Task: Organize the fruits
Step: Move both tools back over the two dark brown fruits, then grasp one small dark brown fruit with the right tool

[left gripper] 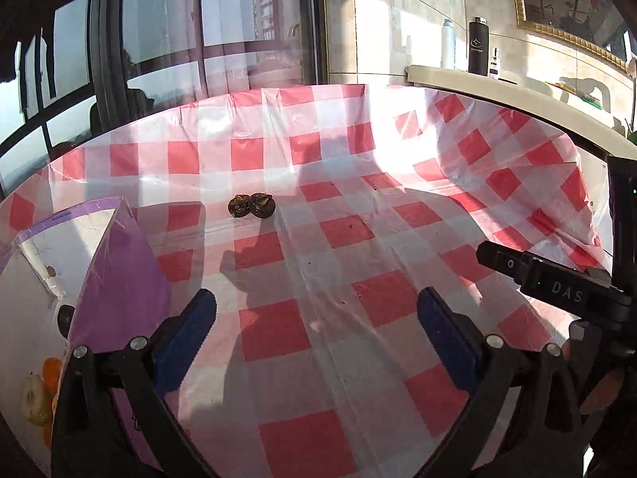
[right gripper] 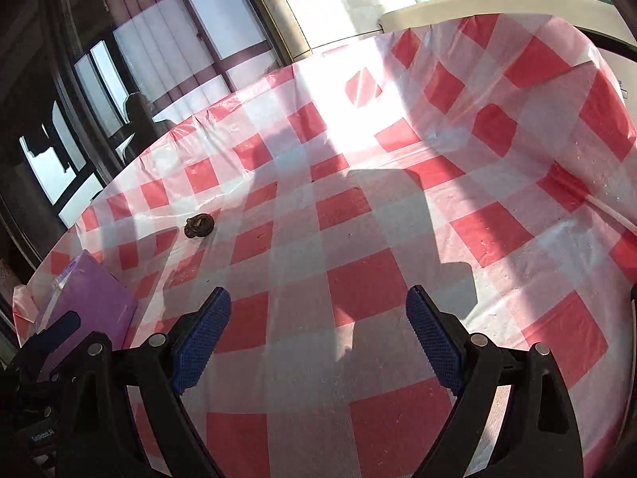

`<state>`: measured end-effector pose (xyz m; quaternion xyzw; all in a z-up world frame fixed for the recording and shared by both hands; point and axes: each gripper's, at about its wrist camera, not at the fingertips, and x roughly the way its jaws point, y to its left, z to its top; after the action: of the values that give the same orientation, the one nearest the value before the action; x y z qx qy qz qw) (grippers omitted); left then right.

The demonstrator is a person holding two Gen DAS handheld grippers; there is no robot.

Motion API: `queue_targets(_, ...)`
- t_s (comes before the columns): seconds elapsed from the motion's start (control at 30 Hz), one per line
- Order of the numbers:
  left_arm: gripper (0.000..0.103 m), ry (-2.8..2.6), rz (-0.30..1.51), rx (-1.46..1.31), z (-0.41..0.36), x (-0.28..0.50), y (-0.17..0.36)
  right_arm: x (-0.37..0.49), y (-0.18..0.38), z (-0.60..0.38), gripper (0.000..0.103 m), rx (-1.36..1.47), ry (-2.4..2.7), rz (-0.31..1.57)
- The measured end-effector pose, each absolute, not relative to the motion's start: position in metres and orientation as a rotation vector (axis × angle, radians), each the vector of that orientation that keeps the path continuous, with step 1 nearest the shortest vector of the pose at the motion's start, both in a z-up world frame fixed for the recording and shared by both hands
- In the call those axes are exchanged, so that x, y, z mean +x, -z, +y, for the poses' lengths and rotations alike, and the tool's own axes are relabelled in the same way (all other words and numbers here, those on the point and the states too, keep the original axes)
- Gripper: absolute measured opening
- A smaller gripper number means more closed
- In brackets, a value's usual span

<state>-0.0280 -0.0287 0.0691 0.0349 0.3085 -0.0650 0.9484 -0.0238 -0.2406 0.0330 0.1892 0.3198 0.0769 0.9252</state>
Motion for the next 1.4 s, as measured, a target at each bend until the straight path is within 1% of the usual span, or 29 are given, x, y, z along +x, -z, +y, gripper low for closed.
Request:
queue_targets(0.13, 0.101, 0.084, 0.751, -0.004, -0.01, 0.019, -0.041, 0.006, -0.03, -0.238, 0.087, 0.355, -0.167, 0.669)
queue_targets(0.3, 0.101, 0.099, 0.844, -0.03, -0.001, 0.034, -0.016, 0.063, -0.032, -0.205, 0.087, 0.292, -0.239, 0.709)
queue_targets(0.47, 0.101, 0.102, 0.813, -0.125, 0.014, 0.032, -0.016, 0.122, -0.036, -0.142, 0.087, 0.109, -0.369, 0.759)
queue_targets(0.7, 0.101, 0.055, 0.792, -0.16, 0.02, 0.032, -0.02, 0.189, -0.027, -0.051, 0.086, -0.109, -0.611, 0.848)
queue_targets(0.77, 0.101, 0.058, 0.789, -0.171, 0.021, 0.032, -0.021, 0.201, -0.024, -0.036, 0.078, -0.143, -0.646, 0.863)
queue_targets(0.8, 0.101, 0.058, 0.789, -0.17, 0.021, 0.032, -0.021, 0.207, -0.023, -0.031, 0.077, -0.157, -0.651, 0.872)
queue_targets(0.83, 0.101, 0.056, 0.79, -0.169, 0.02, 0.032, -0.021, 0.213, -0.021, -0.026, 0.072, -0.171, -0.653, 0.882)
queue_targets(0.93, 0.101, 0.055, 0.788, -0.172, 0.02, 0.032, -0.021, 0.219, -0.02, -0.017, 0.071, -0.213, -0.665, 0.871)
queue_targets(0.97, 0.101, 0.056, 0.788, -0.174, 0.021, 0.032, -0.022, 0.219, -0.02, -0.015, 0.069, -0.224, -0.667, 0.868)
queue_targets(1.0, 0.101, 0.057, 0.788, -0.175, 0.021, 0.031, -0.022, 0.218, -0.02, -0.013, 0.064, -0.24, -0.67, 0.861)
queue_targets(1.07, 0.101, 0.058, 0.788, -0.18, 0.021, 0.031, -0.022, 0.211, -0.021, -0.01, 0.041, -0.284, -0.679, 0.836)
queue_targets(1.2, 0.101, 0.06, 0.79, -0.184, 0.022, 0.032, -0.021, 0.182, -0.027, -0.024, 0.04, -0.295, -0.657, 0.816)
queue_targets(1.4, 0.101, 0.065, 0.789, -0.185, 0.022, 0.032, -0.022, 0.118, -0.045, -0.119, 0.04, -0.034, -0.523, 0.725)
